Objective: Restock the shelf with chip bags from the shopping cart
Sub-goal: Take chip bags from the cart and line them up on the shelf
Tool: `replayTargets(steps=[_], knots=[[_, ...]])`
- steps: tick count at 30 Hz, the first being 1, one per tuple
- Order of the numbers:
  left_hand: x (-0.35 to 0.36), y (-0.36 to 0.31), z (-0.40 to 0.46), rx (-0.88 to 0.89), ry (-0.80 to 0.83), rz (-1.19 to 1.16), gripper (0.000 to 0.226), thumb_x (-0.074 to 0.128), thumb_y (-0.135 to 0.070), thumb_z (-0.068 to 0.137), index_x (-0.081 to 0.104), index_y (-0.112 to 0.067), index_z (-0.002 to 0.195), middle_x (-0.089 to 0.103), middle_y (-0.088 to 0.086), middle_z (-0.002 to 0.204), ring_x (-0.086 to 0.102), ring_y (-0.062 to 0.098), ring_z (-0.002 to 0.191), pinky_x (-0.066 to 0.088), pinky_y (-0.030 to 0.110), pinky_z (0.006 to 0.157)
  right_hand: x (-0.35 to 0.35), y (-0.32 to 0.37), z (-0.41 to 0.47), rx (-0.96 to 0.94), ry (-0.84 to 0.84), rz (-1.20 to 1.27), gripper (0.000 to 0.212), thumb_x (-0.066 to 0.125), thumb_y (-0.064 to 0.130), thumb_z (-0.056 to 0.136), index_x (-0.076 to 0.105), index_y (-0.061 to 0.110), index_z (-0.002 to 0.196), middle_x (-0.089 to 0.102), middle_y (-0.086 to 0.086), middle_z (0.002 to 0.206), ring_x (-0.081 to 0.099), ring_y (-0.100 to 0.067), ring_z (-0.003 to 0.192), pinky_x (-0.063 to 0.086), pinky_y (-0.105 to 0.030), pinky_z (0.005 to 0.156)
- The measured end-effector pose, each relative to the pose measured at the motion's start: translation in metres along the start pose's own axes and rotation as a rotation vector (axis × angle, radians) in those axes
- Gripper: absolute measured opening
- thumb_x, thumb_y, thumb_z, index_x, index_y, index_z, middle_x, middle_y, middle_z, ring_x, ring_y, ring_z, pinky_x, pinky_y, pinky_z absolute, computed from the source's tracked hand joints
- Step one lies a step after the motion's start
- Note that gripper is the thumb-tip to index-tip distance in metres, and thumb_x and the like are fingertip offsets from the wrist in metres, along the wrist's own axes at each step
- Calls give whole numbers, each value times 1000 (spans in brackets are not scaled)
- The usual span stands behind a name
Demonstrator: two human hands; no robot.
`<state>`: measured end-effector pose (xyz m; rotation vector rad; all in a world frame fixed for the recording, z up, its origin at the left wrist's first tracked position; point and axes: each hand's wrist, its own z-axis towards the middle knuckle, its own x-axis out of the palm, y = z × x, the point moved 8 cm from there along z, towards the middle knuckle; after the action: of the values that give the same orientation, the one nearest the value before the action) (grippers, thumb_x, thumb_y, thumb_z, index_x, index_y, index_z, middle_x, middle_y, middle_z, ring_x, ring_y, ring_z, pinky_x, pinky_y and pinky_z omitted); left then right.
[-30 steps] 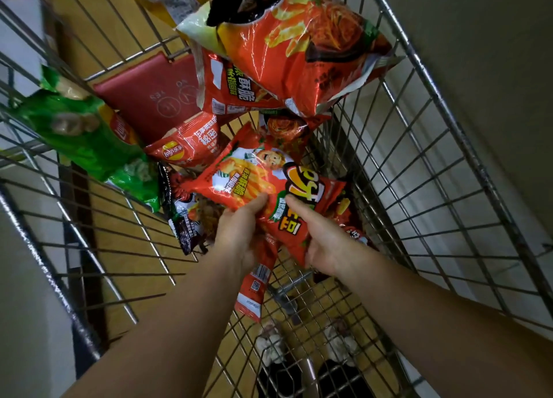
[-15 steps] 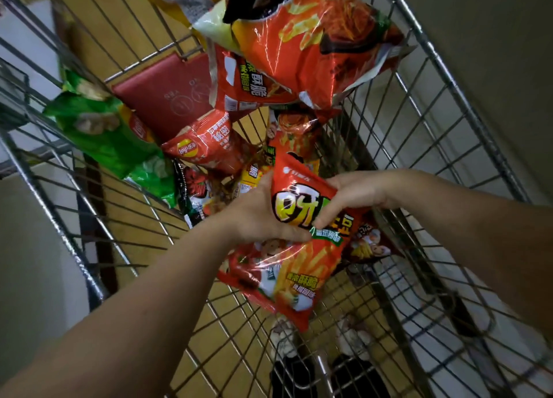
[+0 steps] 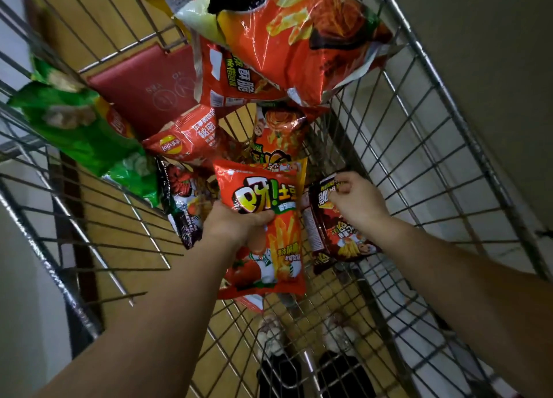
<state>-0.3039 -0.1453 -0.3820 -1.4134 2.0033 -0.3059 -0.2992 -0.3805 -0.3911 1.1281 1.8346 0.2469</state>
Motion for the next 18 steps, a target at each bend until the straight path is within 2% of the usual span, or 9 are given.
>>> replayTargets(steps=[2,3,6,8,11,15,18], knots=[[2,14,9,-26,-43,0,100,87,-48,31,54,-15,119,66,7,111,64,33,98,53,50,87,10,-22,-7,66,13,-108,54,62,26,86,43,15,136,54,-11,129,52,-29,115,43,-32,91],[3,20,14,-42,-49,10,100,87,-47,33,52,-15,121,65,8,112,63,33,99,52,51,88,16,-32,-10,96,20,-116,58,64,26,85,41,15,137,51,-13,130,51,-30,115,43,-35,94],[3,21,8,-88,-50,22,82,88,-30,57,47,-10,125,62,13,114,61,35,99,52,49,88,24,-49,-15,174,12,-76,71,68,32,81,34,13,140,45,-14,134,47,-32,121,41,-42,100],[1,23,9,-115,-54,0,76,85,-22,66,42,-7,127,59,16,115,60,36,100,52,42,82,25,-55,-14,238,25,19,72,73,38,76,40,12,136,55,-12,128,54,-31,115,45,-45,97],[3,23,10,-127,-43,-6,74,81,-17,71,38,-6,129,58,16,117,60,36,100,50,39,77,34,-54,-14,288,130,130,55,75,33,75,54,15,121,65,-9,112,63,-28,100,49,-43,92],[5,21,5,-133,-30,-1,76,82,-16,70,34,-7,130,57,16,116,60,36,101,51,49,91,45,-62,-14,301,136,188,79,84,34,57,49,16,125,64,-7,115,62,-29,104,50,-47,92],[-1,18,1,-109,-69,-5,77,81,-17,72,32,-7,131,55,15,119,58,37,107,48,51,95,44,-56,-19,266,117,166,82,85,39,53,50,17,124,66,-6,113,64,-27,99,51,-45,89]])
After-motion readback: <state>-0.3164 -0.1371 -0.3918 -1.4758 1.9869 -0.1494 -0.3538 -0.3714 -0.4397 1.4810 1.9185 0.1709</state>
